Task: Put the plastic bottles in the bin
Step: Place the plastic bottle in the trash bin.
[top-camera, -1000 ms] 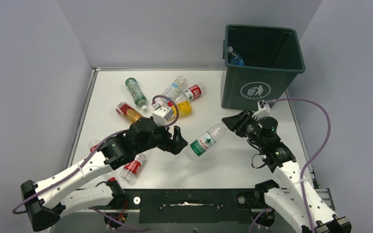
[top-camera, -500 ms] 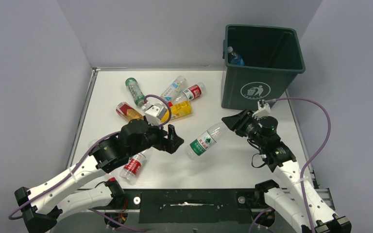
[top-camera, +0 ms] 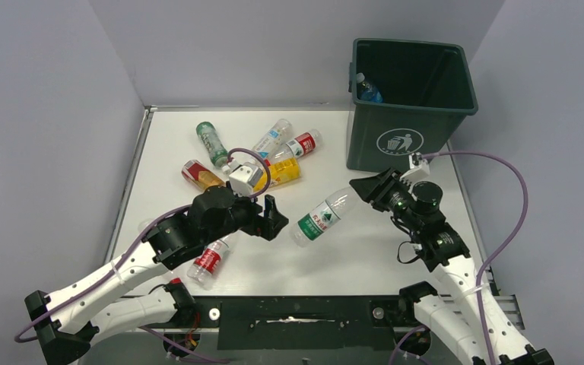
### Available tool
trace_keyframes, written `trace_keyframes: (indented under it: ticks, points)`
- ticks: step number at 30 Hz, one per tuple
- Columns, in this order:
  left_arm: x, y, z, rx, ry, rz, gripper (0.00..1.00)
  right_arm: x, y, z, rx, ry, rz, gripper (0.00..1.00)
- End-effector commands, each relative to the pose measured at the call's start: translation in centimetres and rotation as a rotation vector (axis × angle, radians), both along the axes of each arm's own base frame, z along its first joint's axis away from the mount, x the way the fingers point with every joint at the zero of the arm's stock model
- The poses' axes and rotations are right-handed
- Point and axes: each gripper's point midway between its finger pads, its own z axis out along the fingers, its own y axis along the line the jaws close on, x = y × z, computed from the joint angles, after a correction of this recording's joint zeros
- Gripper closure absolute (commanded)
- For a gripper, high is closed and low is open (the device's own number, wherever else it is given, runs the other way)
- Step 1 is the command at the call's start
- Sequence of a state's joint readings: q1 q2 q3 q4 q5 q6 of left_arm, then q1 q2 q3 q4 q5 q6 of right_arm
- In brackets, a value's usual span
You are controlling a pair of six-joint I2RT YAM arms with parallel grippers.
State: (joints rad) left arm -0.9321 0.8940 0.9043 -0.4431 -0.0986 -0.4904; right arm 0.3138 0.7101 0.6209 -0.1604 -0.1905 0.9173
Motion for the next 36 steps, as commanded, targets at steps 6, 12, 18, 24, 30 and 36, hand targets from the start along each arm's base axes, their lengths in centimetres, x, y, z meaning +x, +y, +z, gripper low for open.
trace_keyframes:
  ticks: [6, 12, 18, 24, 30, 36]
  points:
    - [0.6, 0.3, 2.9, -0.044, -0.058, 0.022, 0.13, 0.5, 0.0, 6.8, 0.042, -0.184, -0.002, 0.87]
    - [0.7, 0.1, 2.8, -0.04, -0.055, 0.02, 0.13, -0.2, 0.0, 7.4, 0.057, -0.208, 0.006, 0.87]
    - [0.8, -0.1, 2.5, -0.038, -0.051, 0.016, 0.13, -0.8, -0.4, 7.8, 0.056, -0.224, -0.004, 0.87]
    - [0.8, -0.1, 2.9, -0.044, -0.056, 0.017, 0.13, -1.5, -0.9, 8.5, 0.058, -0.247, -0.019, 0.87]
    - [0.9, 0.1, 2.9, -0.05, -0.059, 0.024, 0.13, -1.8, -1.1, 8.4, 0.063, -0.251, -0.027, 0.87]
    - [0.9, 0.1, 2.8, -0.052, -0.06, 0.026, 0.13, -2.1, -1.4, 8.5, 0.068, -0.259, -0.036, 0.87]
